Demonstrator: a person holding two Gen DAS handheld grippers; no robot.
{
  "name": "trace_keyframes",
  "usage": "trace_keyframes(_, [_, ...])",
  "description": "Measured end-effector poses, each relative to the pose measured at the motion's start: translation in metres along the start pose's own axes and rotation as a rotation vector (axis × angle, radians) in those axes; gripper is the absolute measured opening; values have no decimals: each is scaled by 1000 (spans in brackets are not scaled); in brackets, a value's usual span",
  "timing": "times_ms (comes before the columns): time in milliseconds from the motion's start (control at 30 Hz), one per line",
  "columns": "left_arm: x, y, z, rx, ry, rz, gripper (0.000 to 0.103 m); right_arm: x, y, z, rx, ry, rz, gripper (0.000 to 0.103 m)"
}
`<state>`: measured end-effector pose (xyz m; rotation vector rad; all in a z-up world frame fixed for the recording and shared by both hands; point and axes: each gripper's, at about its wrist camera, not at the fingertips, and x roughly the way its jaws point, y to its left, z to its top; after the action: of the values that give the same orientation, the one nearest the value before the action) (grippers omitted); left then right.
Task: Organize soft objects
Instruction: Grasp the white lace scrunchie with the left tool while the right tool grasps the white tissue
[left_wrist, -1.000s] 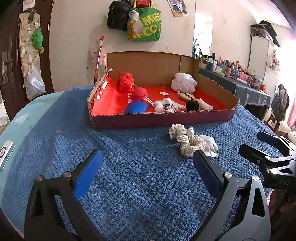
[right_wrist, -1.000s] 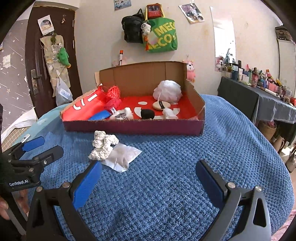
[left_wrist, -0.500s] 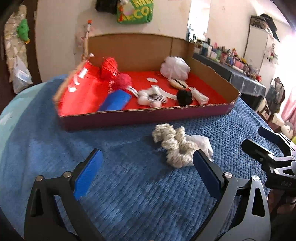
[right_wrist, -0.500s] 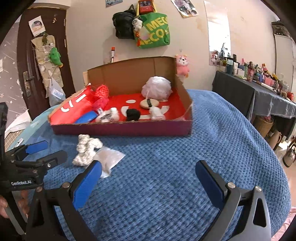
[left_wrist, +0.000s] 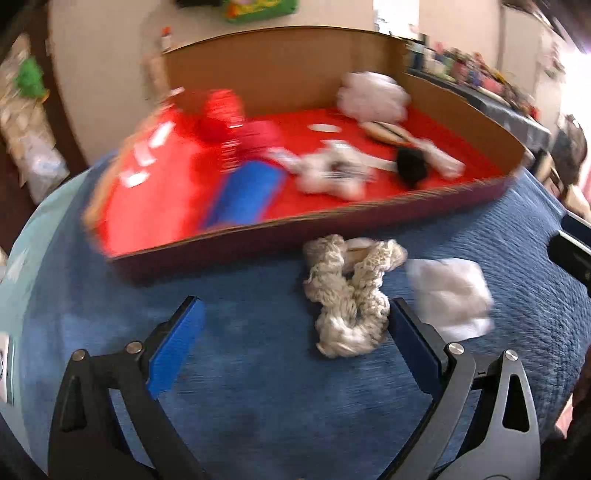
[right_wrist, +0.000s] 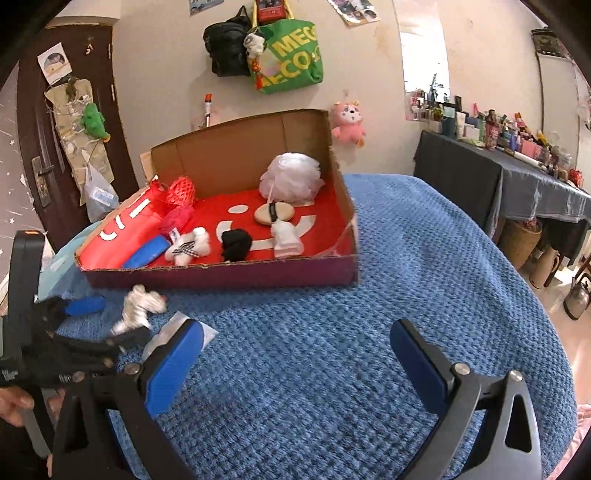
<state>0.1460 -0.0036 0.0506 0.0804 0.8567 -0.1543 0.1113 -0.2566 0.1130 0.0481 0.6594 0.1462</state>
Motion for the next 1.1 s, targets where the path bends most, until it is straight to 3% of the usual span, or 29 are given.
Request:
trace_keyframes(67, [-5, 19, -1, -32, -3, -15, 100, 5, 6, 1, -19, 14, 29, 103])
trace_keyframes(200, [-20, 20, -2, 46, -51, 16, 100, 16, 21, 5, -67, 63, 145, 103])
trace_keyframes(300, [-22, 10, -1, 108, -64, -7, 100, 27, 36, 9, -121, 124, 233, 103])
trace_keyframes(500, [-7, 0, 4, 127, -34, -60, 98, 41, 56, 2, -195, 196, 290, 103])
trace_keyframes(533, [-5, -1, 5, 126, -31, -82, 96, 41, 59, 0, -209, 202, 291, 103])
trace_keyframes(733, [5, -8, 8, 125, 5, -195, 62, 50, 71, 0, -274, 229, 311, 102])
trace_keyframes(833, [11, -11, 7, 126, 27, -260, 46, 56, 78, -1, -306, 250, 319, 85])
trace_keyframes(900, [10, -11, 7, 124, 22, -277, 34, 59, 84, -3, -333, 259, 320, 68])
trace_keyframes(933, [10, -11, 7, 119, 22, -297, 33, 60, 86, -4, -345, 263, 318, 64])
trace_keyframes(1000, [10, -10, 7, 112, 21, -305, 32, 59, 88, -5, -358, 259, 320, 37])
trace_keyframes(1100, [4, -9, 6, 105, 8, -309, 32, 54, 86, -5, -357, 234, 321, 20])
